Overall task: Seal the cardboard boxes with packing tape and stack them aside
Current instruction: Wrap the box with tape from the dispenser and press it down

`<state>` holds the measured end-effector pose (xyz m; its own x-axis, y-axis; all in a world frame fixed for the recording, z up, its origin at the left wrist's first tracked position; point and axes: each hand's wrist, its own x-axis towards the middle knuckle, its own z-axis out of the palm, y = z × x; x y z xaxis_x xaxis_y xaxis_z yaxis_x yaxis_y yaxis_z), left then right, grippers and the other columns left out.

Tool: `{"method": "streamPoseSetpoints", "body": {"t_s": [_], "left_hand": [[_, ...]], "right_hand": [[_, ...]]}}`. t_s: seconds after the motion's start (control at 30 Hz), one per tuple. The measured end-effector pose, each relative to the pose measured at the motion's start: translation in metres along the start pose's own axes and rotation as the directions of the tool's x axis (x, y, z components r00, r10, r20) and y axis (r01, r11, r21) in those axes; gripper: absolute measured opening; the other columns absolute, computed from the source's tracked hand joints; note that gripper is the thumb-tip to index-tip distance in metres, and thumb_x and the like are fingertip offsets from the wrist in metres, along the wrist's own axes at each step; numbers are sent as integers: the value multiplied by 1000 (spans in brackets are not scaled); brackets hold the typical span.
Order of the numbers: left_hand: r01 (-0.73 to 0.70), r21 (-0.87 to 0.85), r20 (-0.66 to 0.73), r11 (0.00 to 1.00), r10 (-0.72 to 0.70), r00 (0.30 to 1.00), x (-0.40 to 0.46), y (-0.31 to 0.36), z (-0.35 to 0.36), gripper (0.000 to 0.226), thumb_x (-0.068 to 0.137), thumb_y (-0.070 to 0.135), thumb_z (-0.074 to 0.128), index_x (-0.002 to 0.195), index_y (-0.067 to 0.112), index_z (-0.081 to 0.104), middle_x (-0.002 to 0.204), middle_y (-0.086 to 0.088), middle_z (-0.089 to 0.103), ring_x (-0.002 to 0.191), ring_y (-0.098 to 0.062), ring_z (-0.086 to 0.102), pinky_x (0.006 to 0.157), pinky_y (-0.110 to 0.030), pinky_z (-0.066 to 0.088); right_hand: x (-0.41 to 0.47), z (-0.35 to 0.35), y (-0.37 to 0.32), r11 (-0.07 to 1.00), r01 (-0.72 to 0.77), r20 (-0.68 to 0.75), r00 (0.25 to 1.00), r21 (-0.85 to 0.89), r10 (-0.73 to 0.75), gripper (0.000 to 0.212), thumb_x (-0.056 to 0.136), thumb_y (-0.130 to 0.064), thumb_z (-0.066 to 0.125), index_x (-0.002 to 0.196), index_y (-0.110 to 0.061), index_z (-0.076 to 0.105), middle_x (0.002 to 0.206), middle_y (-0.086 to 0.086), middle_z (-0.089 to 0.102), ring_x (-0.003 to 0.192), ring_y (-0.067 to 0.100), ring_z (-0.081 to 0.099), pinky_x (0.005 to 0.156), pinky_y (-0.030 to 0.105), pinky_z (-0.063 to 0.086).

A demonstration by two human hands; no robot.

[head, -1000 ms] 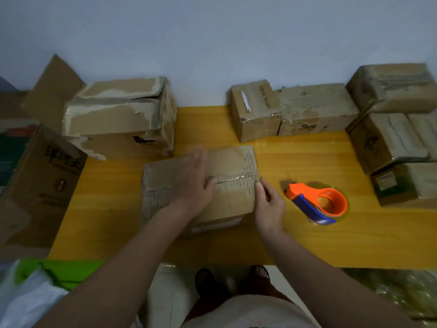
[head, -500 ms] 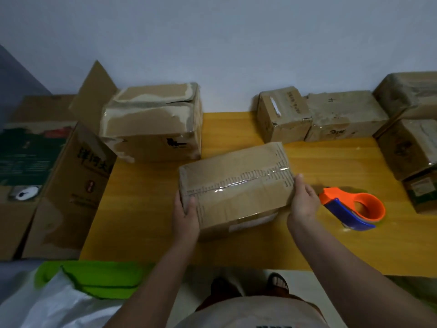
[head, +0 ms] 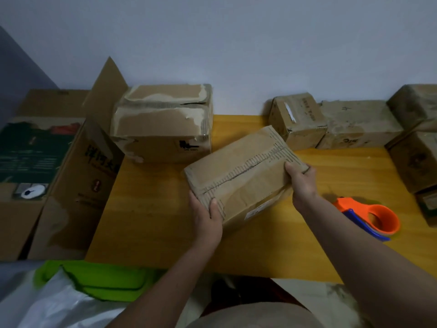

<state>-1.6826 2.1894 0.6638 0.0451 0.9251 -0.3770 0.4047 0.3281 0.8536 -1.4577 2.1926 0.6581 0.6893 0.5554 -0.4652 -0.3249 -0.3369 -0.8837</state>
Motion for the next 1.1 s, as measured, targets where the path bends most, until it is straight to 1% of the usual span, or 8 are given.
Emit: {"method": "streamPoseSetpoints", "body": {"t_s": [0.1, 0.23, 0.37, 0.47, 0.6, 0.73, 0.83, 1.1], "left_hand": [[19, -4, 21, 1000, -19, 1000, -2, 0, 7, 77, 102, 26, 45, 154, 16, -11, 156, -9, 18, 135, -21, 33, 99, -23, 34], [52, -4, 12, 999, -52, 999, 13, 8, 0, 89, 87, 33, 70, 152, 18, 12, 153, -8, 27, 138, -24, 34, 107, -37, 40], [-17, 200, -22, 980, 22, 1000, 48, 26, -9, 127, 66, 44, 85, 153, 34, -6, 161, 9, -8, 149, -22, 3, 117, -49, 23], [-113, 270, 111, 956, 86, 990, 66, 38, -2, 123, 66, 46, 85, 153, 38, -1, 158, 10, 6, 145, -20, 17, 113, -46, 31], [-108, 367, 49, 924, 97, 994, 87, 57, 19, 123, 57, 58, 85, 152, 39, 8, 145, 3, 21, 132, -20, 35, 104, -38, 40], [-70, 492, -32, 868, 98, 995, 110, 85, 41, 120, 55, 67, 81, 151, 37, 16, 138, -2, 31, 126, -23, 41, 98, -40, 44], [-69, 535, -51, 842, 114, 992, 122, 99, 52, 116, 57, 70, 77, 150, 35, 19, 140, -2, 34, 128, -24, 40, 97, -40, 42], [-51, 640, -107, 767, 154, 982, 143, 115, 72, 112, 59, 80, 68, 149, 32, 23, 144, -7, 38, 131, -29, 38, 102, -45, 40]], "right_hand": [[3, 8, -8, 1000, 20, 71, 997, 13, -21, 71, 91, -16, 63, 146, -11, 17, 133, 10, 43, 119, 26, 48, 97, 35, 43], [4, 28, -16, 995, 89, 241, 968, -53, -74, 61, 91, -5, 58, 143, -16, 26, 130, 5, 47, 119, 22, 48, 100, 36, 42], [0, 44, -14, 973, 155, 347, 934, -168, -88, 70, 93, -8, 56, 149, -21, 17, 137, 2, 45, 123, 20, 46, 102, 36, 41], [7, 46, -12, 947, 214, 381, 918, -239, -111, 81, 89, -10, 60, 151, -27, 10, 144, 3, 41, 130, 23, 43, 107, 48, 39], [22, 42, -29, 913, 304, 519, 845, -272, -127, 98, 83, -12, 71, 152, -27, 2, 146, -5, 34, 134, 16, 36, 111, 44, 35], [49, 35, -45, 794, 450, 676, 734, -409, -67, 130, 63, -35, 87, 152, -24, -7, 160, -5, -3, 146, 13, 4, 119, 37, 15], [70, 33, -57, 621, 559, 695, 718, -549, -32, 115, 71, -17, 82, 153, -28, 1, 159, 1, -16, 147, 18, -8, 119, 37, 9], [98, 34, -75, 523, 621, 683, 724, -584, -97, 91, 82, -3, 69, 152, -30, 17, 160, 0, -11, 147, 18, -2, 116, 31, 12]]}}
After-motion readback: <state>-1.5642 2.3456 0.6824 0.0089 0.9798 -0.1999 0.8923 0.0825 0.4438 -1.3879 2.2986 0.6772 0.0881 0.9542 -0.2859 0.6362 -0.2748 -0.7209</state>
